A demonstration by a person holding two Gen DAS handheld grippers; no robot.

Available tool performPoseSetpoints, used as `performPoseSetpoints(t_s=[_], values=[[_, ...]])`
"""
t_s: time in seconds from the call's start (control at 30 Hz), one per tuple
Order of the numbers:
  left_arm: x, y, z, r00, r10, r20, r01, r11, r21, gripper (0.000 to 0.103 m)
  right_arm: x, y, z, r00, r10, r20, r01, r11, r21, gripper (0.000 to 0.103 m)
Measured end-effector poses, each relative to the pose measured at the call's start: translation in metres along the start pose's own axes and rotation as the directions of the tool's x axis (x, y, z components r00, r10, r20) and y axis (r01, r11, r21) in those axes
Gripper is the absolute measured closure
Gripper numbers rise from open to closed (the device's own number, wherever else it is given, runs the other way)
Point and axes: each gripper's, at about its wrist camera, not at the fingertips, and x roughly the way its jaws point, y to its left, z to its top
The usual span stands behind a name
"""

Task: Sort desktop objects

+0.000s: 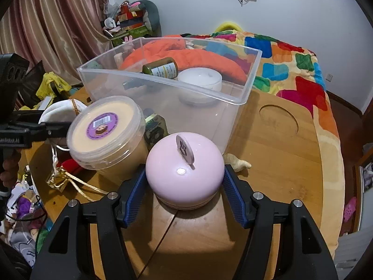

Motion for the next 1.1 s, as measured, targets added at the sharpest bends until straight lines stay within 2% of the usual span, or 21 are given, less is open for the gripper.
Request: performPoseSetpoints(t_s=[0.43, 0.6, 0.73, 0.8, 0.97, 1.1], values=[[-0.024, 0.013, -0.002, 0.998, -0.049, 0.048, 0.053, 0.995, -0.084, 0.052, -0.026, 0.002, 0.004, 0.999, 0.015, 0.041, -0.016, 1.0, 0.018, 0.043], [-0.033, 0.02, 0.001, 0.996, -0.052, 0.079, 0.06, 0.992, -0.114, 0.052, -0.033, 0.001, 0.005, 0.998, 0.018, 0.056, -0.02, 0.999, 0.028, 0.043], [-0.038, 0.024, 0.004, 0.994, -0.024, 0.104, 0.036, 0.993, -0.117, 0.052, -0.039, 0.002, 0.008, 0.998, 0.012, 0.068, -0.014, 1.0, 0.024, 0.043], [-0.041, 0.026, 0.005, 0.993, -0.037, 0.11, 0.051, 0.991, -0.126, 0.052, -0.043, 0.002, 0.009, 0.997, 0.009, 0.074, -0.011, 1.0, 0.02, 0.043], [-0.047, 0.028, 0.008, 0.99, -0.042, 0.134, 0.059, 0.99, -0.131, 0.054, -0.048, 0.0, 0.011, 0.996, 0.01, 0.089, -0.013, 1.0, 0.025, 0.043], [-0.047, 0.027, 0.008, 0.991, -0.023, 0.135, 0.039, 0.993, -0.113, 0.062, -0.046, 0.0, 0.011, 0.997, 0.018, 0.081, -0.021, 0.999, 0.031, 0.043]])
